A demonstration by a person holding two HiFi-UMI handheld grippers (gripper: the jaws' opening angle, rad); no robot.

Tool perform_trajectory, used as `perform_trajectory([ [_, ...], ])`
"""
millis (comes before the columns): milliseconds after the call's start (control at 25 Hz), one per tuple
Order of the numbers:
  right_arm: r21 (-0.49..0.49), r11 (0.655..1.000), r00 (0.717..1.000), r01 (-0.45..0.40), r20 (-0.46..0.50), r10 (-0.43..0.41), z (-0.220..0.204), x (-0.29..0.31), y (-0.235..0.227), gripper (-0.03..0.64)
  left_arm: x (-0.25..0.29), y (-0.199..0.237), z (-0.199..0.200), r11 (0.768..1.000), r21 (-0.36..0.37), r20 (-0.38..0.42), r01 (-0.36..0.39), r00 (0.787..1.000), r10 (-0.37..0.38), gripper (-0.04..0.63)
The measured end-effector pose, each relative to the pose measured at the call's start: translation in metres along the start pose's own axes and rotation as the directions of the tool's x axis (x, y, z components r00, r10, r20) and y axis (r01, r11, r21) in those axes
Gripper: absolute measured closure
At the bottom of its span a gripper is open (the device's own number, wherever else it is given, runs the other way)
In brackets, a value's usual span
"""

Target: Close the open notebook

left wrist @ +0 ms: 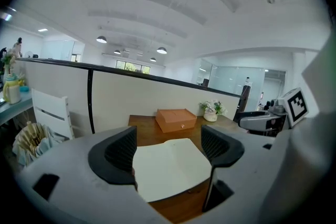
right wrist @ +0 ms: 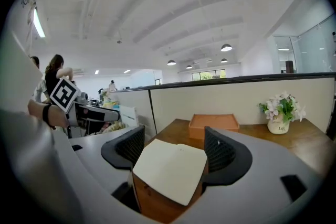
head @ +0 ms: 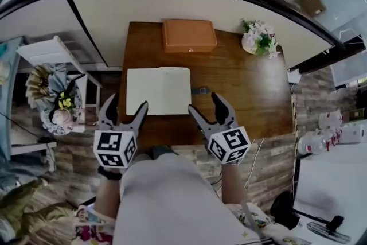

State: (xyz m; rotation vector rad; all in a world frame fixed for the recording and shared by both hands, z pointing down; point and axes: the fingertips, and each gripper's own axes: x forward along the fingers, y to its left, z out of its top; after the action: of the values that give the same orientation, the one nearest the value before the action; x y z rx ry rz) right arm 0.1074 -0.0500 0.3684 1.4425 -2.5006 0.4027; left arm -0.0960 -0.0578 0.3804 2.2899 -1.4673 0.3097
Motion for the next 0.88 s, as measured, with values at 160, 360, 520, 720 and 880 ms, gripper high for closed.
perform_trajectory([
  [160, 0.001, 0.999, 0.999, -0.034, -0.001, 0.034, 0.005, 0.015, -0.02, 0.305, 0.019, -0.003, 0.005, 1.0, -0.007, 0.002, -0.026, 1.0, 0.026, 0.242],
  [360, 0.008, 0.999, 0.999, -0.051, -0.009, 0.051, 0.007, 0.026, -0.033, 0.305, 0.035, -0.003, 0.009, 0.999, -0.015, -0.005, -0.037, 0.999, 0.037, 0.242],
  [520, 0.017, 0.998, 0.998, -0.054, -0.024, 0.055, 0.005, 0.035, -0.035, 0.305, 0.043, 0.0, 0.012, 0.999, -0.012, -0.01, -0.032, 0.999, 0.032, 0.242],
  [720, 0.033, 0.998, 0.998, -0.054, -0.04, 0.055, 0.002, 0.036, -0.037, 0.305, 0.046, -0.001, 0.01, 1.0, -0.015, -0.026, -0.024, 0.999, 0.023, 0.242],
  [880, 0.045, 0.998, 0.997, -0.05, -0.06, 0.053, -0.005, 0.039, -0.037, 0.307, 0.047, 0.0, 0.001, 1.0, -0.024, -0.045, -0.017, 0.999, 0.016, 0.242],
])
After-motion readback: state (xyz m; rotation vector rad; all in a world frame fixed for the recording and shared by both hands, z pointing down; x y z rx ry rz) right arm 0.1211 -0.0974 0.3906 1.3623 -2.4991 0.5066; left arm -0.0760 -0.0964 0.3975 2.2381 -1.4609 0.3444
